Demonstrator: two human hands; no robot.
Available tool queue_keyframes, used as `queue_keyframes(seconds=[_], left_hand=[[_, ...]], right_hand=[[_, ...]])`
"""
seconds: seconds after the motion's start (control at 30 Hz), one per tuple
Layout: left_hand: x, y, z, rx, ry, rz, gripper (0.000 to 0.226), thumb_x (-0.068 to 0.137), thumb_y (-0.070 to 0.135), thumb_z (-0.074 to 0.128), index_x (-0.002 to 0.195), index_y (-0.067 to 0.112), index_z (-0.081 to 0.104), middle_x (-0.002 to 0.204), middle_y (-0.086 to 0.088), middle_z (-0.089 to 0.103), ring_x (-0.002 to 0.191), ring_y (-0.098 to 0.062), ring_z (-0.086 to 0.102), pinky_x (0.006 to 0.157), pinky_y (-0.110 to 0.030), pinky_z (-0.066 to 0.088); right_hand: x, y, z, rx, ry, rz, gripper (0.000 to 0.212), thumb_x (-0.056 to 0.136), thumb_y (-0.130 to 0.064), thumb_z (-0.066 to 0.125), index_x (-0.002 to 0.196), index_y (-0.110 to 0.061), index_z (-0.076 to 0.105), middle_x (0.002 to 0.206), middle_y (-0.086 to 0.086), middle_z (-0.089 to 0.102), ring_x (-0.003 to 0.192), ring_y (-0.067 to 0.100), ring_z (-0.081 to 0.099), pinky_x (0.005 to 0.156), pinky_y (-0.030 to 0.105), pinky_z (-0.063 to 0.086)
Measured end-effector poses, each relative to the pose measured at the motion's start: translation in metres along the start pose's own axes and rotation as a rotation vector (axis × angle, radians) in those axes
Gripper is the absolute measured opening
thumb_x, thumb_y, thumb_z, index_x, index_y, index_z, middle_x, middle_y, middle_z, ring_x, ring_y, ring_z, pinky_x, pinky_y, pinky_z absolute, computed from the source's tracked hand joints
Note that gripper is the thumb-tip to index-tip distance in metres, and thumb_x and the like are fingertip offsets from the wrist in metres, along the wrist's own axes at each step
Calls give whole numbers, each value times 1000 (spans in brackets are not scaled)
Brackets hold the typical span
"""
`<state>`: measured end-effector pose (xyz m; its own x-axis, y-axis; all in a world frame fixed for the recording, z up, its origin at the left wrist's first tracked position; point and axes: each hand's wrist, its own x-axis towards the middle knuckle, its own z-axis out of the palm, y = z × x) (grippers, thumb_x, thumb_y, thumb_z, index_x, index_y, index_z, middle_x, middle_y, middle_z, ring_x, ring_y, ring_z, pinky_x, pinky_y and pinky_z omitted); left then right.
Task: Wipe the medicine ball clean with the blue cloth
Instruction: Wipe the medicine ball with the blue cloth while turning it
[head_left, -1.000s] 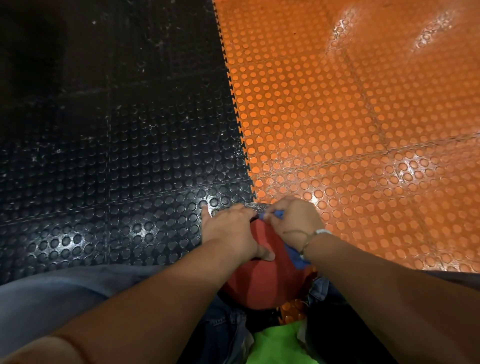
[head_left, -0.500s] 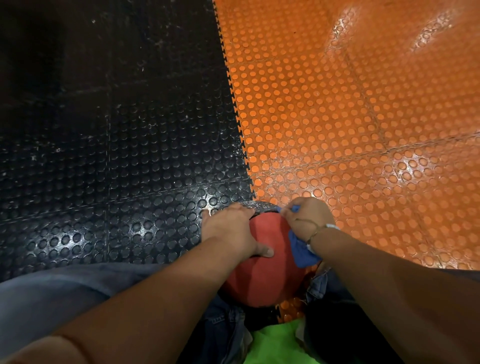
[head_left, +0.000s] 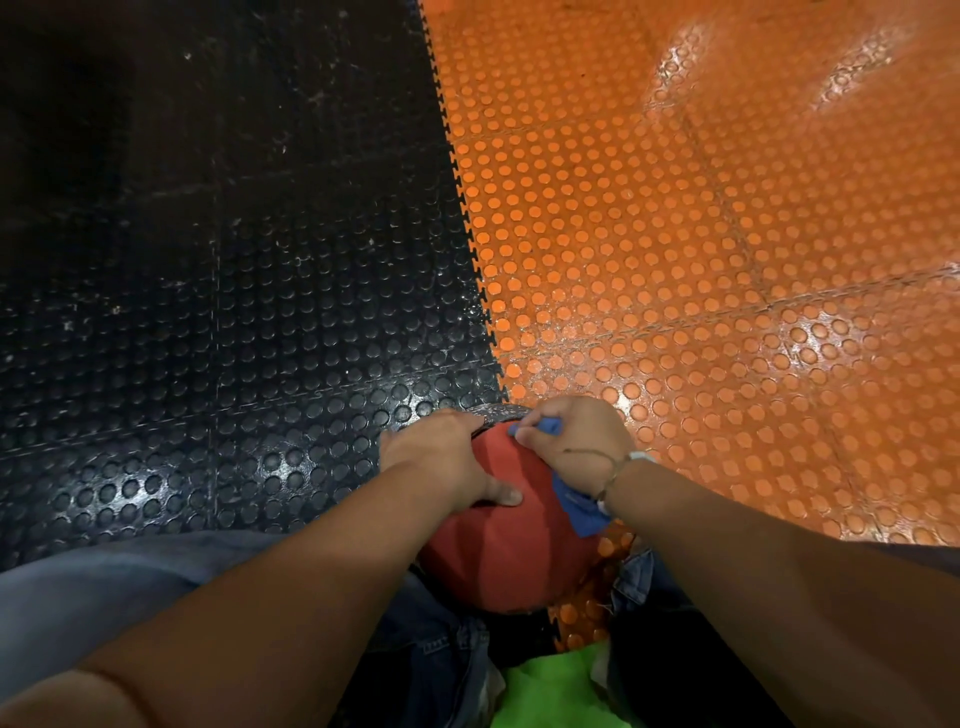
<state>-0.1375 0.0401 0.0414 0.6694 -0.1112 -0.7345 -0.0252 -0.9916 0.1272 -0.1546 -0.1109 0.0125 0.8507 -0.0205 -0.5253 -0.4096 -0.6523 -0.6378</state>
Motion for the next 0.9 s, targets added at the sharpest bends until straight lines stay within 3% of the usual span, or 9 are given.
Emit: queue_keyframes(seconds=[0.17,0.23,0.33,0.43,0.53,0.67,0.73,0.83,0.9], left_hand=[[-9,12,6,128,-4,43,113,53,81,66,146,28,28,151,6,31,135,-19,37,112,-59,19],[-11,17,10,180,14,56,112,54,82,65,144,24,30,148,4,34,133,-20,40,111,-62,14],[-6,13,6,140,9,19,105,56,80,66,139,23,36,142,3,40,129,-22,45,110,-62,18],[0,7,1,43,-5,-34,103,55,78,69,138,27,37,141,5,42,129,-22,44,109,-57,27],[3,6,1,17,1,-47,106,56,79,67,143,29,31,146,7,38,133,-21,40,111,-54,26],[7,3,-3,29,-6,-37,107,59,78,66,146,30,27,150,7,35,137,-17,35,115,-53,15],[8,2,-5,18,-21,-42,108,59,77,67,148,30,25,151,8,33,138,-17,33,116,-53,13],[6,5,-2,24,-16,-24,110,59,78,66,148,30,24,153,8,30,139,-17,32,117,-54,7],[6,7,-1,47,-4,-13,110,58,79,66,147,29,25,152,7,32,138,-17,34,117,-54,6]], right_hand=[[7,8,-11,224,34,213,13,82,-24,70,71,-22,65,85,4,67,83,22,63,67,23,46],[8,8,-8,168,34,137,15,82,-25,70,68,-25,64,81,-1,66,80,19,63,66,21,44],[2,1,-2,76,-30,-34,11,82,-29,68,71,-26,67,84,-6,67,84,13,61,75,22,45],[7,9,-5,-20,31,33,14,86,-32,63,85,-19,69,89,0,67,84,17,59,73,24,43],[14,20,-10,16,107,212,15,86,-31,62,84,-18,69,88,4,69,82,22,61,71,25,46],[11,8,-4,152,28,57,9,82,-29,69,78,-22,71,81,-5,64,81,12,58,76,25,46],[13,15,-5,205,31,87,12,81,-30,71,83,-18,72,86,-7,63,88,11,58,81,26,45],[18,30,-15,115,109,294,19,82,-32,69,84,-13,72,80,0,65,82,20,62,69,24,44],[18,24,-14,79,87,278,18,83,-32,67,79,-15,70,71,2,63,66,19,59,60,22,44]])
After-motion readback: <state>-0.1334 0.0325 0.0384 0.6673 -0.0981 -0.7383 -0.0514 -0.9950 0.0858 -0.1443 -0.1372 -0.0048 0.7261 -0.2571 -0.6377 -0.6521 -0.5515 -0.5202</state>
